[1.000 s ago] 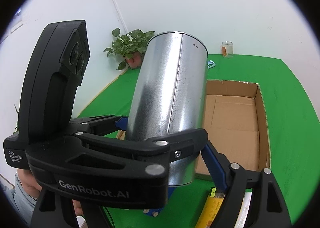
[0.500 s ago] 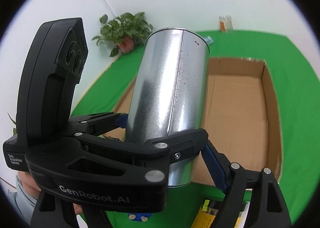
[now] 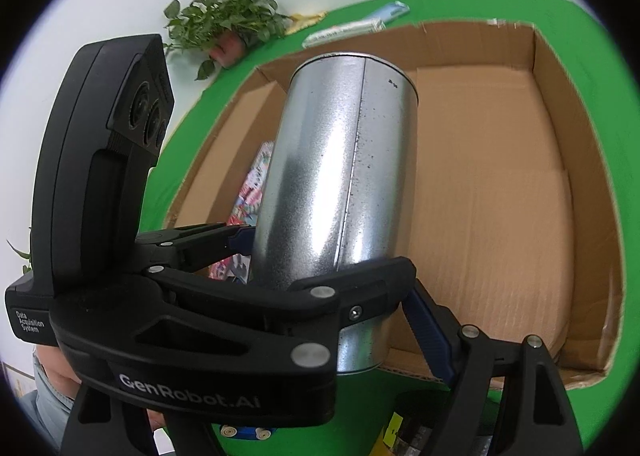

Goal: Organize rigid objects
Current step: 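Carry the silver canister over the cardboard box with the left gripper, then lower the canister upright beside the game box and open the left gripper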

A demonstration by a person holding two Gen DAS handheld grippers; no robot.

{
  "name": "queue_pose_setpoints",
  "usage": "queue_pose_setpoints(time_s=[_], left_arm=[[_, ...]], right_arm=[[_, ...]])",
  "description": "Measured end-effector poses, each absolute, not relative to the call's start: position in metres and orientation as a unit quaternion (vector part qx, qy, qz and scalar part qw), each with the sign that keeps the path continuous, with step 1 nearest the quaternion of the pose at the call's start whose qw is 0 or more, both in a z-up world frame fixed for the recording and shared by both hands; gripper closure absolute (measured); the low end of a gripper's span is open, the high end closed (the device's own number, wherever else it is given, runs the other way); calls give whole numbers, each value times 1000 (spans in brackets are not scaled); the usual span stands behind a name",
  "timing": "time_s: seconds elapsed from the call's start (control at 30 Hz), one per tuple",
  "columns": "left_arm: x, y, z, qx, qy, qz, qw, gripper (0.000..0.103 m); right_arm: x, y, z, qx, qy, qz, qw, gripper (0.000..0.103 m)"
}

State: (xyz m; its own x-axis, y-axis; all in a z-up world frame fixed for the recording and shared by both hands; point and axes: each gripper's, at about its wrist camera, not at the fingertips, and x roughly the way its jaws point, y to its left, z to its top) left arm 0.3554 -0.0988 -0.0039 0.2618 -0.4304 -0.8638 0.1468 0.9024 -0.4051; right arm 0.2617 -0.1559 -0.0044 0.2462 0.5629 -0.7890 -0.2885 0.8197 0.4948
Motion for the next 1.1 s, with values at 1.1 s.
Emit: queue_pose_setpoints(time_s=[1.1], left_arm=[[313,-5,38,-161,470,-133,858,13]], right_arm=[[269,-169,-7,161,557,239,779,21]])
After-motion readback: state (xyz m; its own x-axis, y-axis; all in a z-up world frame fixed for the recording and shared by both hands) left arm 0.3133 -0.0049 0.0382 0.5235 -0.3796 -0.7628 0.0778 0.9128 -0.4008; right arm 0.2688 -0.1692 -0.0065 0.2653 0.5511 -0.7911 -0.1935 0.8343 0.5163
